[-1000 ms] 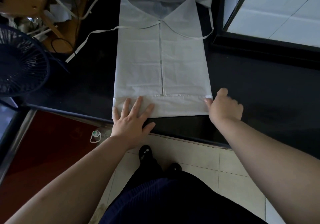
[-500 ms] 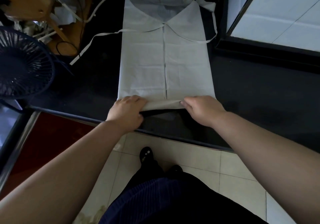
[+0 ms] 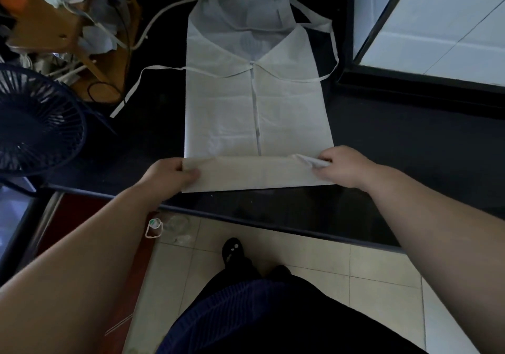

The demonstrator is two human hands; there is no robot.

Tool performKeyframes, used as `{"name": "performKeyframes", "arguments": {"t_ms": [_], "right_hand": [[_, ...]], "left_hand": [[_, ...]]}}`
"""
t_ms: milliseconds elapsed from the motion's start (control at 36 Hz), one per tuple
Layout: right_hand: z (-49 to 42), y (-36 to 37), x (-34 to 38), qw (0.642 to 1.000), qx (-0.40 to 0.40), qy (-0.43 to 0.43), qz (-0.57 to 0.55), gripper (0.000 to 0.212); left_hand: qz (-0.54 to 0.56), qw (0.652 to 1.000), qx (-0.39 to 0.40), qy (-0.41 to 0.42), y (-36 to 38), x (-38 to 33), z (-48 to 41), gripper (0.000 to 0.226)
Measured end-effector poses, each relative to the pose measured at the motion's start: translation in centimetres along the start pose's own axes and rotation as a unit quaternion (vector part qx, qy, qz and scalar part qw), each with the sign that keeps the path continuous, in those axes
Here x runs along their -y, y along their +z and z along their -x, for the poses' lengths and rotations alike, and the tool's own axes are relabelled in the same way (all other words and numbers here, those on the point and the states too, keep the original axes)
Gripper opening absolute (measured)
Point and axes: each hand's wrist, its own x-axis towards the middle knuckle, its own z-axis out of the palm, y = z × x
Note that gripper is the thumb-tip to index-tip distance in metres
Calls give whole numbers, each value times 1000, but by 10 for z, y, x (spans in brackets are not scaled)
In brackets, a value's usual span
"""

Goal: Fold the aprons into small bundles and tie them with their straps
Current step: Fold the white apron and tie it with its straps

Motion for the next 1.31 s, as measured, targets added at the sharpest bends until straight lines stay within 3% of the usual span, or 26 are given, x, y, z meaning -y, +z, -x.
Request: {"name": "performKeyframes", "arguments": {"t_ms": [83, 194, 333, 417, 500, 556, 639, 694, 778, 833, 917, 1000, 1083, 1194, 1306], "right_hand": [[-1, 8, -5, 995, -54, 42, -78, 18], [-4, 17, -3, 983, -101, 90, -127, 15], [-5, 24, -4, 948, -161, 163, -220, 25], [-8, 23, -8, 939, -169, 205, -218, 25], [-8, 26, -7, 949, -168, 193, -185, 25], [-4, 29, -3, 959, -170, 179, -139, 24], [6, 32, 1, 963, -220, 145, 51, 27], [9, 32, 3, 952, -214, 57, 210, 26], [11, 36, 3, 952, -123, -108, 258, 34], [13, 37, 3, 966, -49, -133, 219, 54], [14, 35, 1, 962, 12, -123, 245, 79], [12, 32, 2, 962, -34, -140, 231, 56], [9, 29, 4, 961, -67, -159, 215, 38], [11, 16, 11, 986, -35, -114, 115, 39], [15, 1, 12, 992, 56, -62, 91, 23]], "left_hand": [[-29, 997, -67, 22, 11, 5, 0, 3], [-130, 978, -156, 51, 27, 4, 4, 20], [-130, 970, -197, 53, 34, 8, 8, 32], [-102, 971, -213, 37, 35, 11, 11, 26], [-95, 974, -206, 6, 35, 9, 13, 7], [-90, 973, -211, -3, 36, 6, 14, 16], [-90, 967, -235, -26, 41, 2, 18, 31], [-182, 945, -269, 47, 43, 4, 19, 43], [-298, 903, -189, 245, 45, 11, 16, 45], [-323, 900, -108, 273, 46, 14, 17, 47], [-302, 916, -71, 256, 45, 13, 22, 43], [-375, 894, -31, 243, 40, 8, 20, 72], [-403, 885, -24, 233, 34, -1, 19, 77], [-405, 885, -48, 224, 23, -15, 15, 47], [-294, 946, 28, 135, 1, -21, 9, 17]]}}
